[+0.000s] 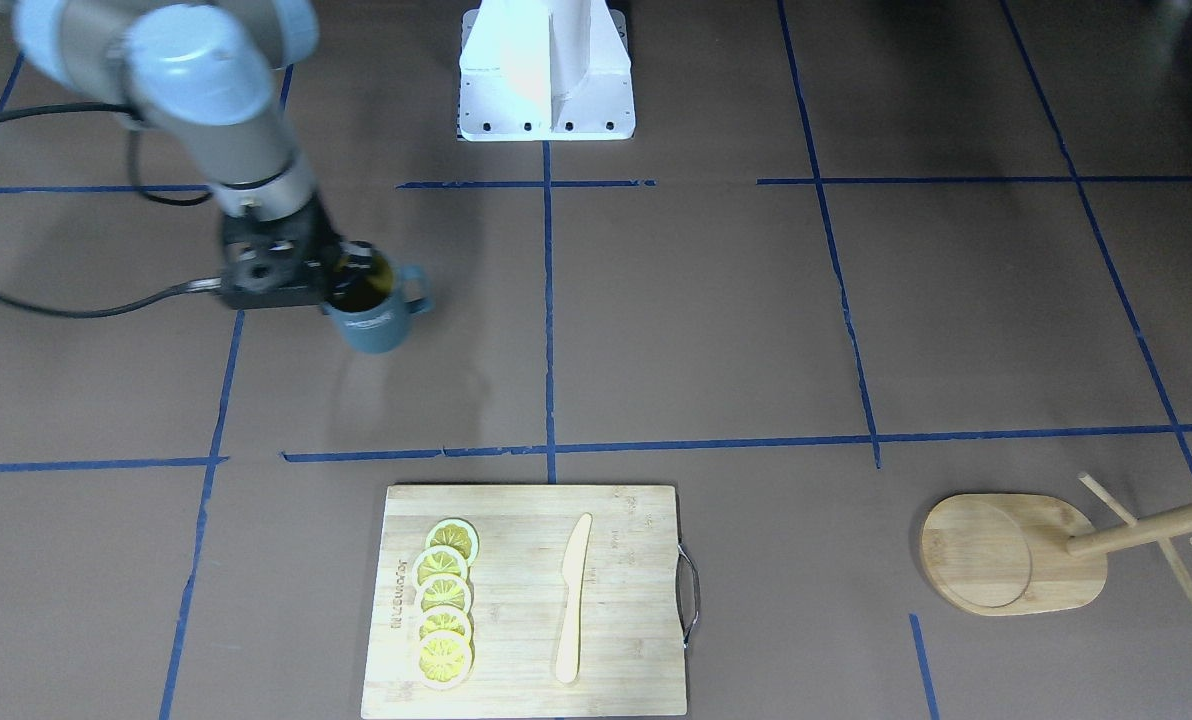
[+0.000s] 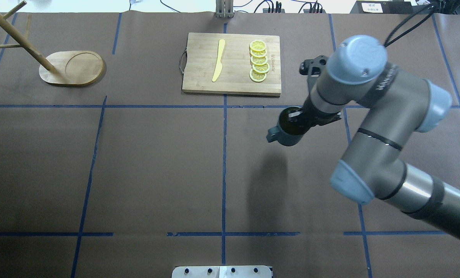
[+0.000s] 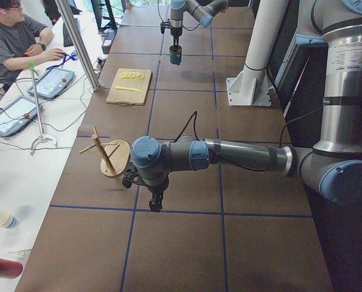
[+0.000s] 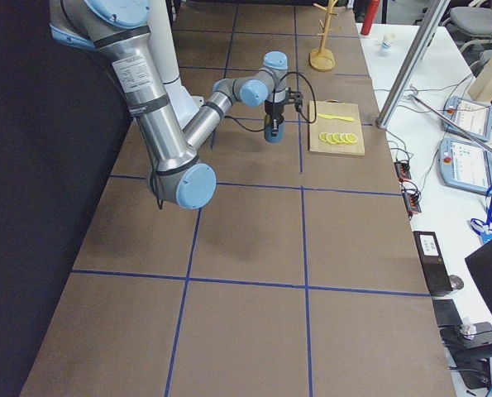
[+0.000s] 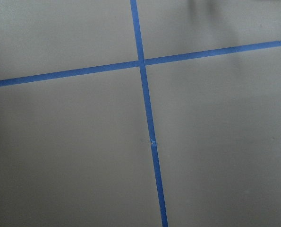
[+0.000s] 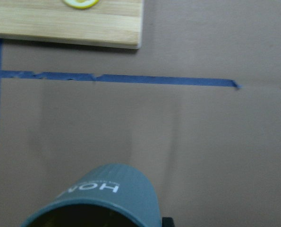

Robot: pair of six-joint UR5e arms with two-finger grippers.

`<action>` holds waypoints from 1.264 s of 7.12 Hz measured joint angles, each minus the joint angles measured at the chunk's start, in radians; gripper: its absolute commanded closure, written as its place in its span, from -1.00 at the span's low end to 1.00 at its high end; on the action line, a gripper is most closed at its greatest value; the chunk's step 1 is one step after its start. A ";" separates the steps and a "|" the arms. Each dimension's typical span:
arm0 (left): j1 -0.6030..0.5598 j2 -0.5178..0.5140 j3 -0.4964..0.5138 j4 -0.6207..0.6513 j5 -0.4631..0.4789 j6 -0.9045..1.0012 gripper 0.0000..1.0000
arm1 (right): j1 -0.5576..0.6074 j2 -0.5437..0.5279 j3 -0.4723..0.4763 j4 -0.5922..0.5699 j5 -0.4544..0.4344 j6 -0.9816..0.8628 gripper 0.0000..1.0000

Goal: Hang cup on storage rack
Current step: 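Carry the teal mug with the right gripper toward the table center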

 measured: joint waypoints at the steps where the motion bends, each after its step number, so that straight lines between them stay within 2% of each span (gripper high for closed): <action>1: 0.000 0.000 0.000 0.000 0.000 0.000 -1.00 | -0.057 0.111 -0.088 -0.008 -0.024 0.093 1.00; 2: 0.001 -0.001 0.000 0.000 0.000 -0.001 -1.00 | -0.098 0.211 -0.190 0.002 -0.033 0.189 1.00; 4: 0.001 -0.001 0.000 -0.001 0.000 -0.001 -1.00 | -0.158 0.293 -0.301 0.055 -0.050 0.297 1.00; 8: 0.001 0.000 0.001 0.003 0.000 -0.001 -1.00 | -0.182 0.270 -0.311 0.073 -0.085 0.185 0.93; 9: 0.001 0.006 0.001 0.001 0.000 -0.001 -1.00 | -0.183 0.256 -0.306 0.075 -0.089 0.181 -0.94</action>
